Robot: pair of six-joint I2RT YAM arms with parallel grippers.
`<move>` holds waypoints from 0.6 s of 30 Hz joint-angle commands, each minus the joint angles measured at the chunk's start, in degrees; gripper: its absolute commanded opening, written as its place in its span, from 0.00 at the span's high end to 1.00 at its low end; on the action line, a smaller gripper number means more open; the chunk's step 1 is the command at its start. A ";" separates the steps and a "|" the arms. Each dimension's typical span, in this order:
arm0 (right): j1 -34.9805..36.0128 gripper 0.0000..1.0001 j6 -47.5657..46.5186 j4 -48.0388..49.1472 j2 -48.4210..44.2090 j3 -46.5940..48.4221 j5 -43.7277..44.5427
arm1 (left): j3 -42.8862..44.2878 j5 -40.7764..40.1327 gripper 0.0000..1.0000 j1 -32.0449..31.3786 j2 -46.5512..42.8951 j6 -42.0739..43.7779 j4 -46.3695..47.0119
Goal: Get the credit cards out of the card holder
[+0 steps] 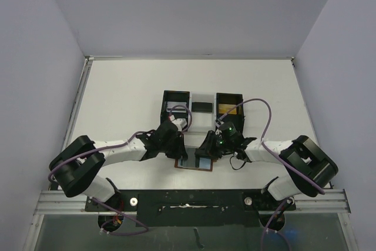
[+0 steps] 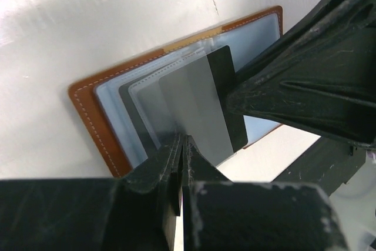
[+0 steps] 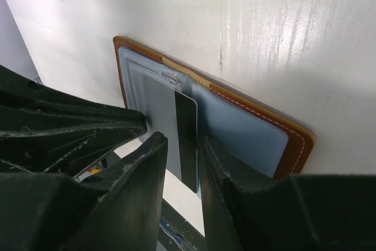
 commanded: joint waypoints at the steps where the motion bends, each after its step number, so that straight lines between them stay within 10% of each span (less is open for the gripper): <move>1: 0.52 0.72 1.77 3.47 0.34 -1.49 2.14 | 1.50 3.24 1.00 -0.03 3.02 2.76 -2.79; 11: 0.16 1.00 3.78 11.90 -1.01 -3.73 -1.03 | 0.41 1.90 1.00 -0.06 4.39 2.25 -4.64; 18: -3.24 1.00 -0.37 4.91 -6.62 -4.54 -1.48 | 0.21 1.47 1.00 -0.07 3.52 1.98 -4.29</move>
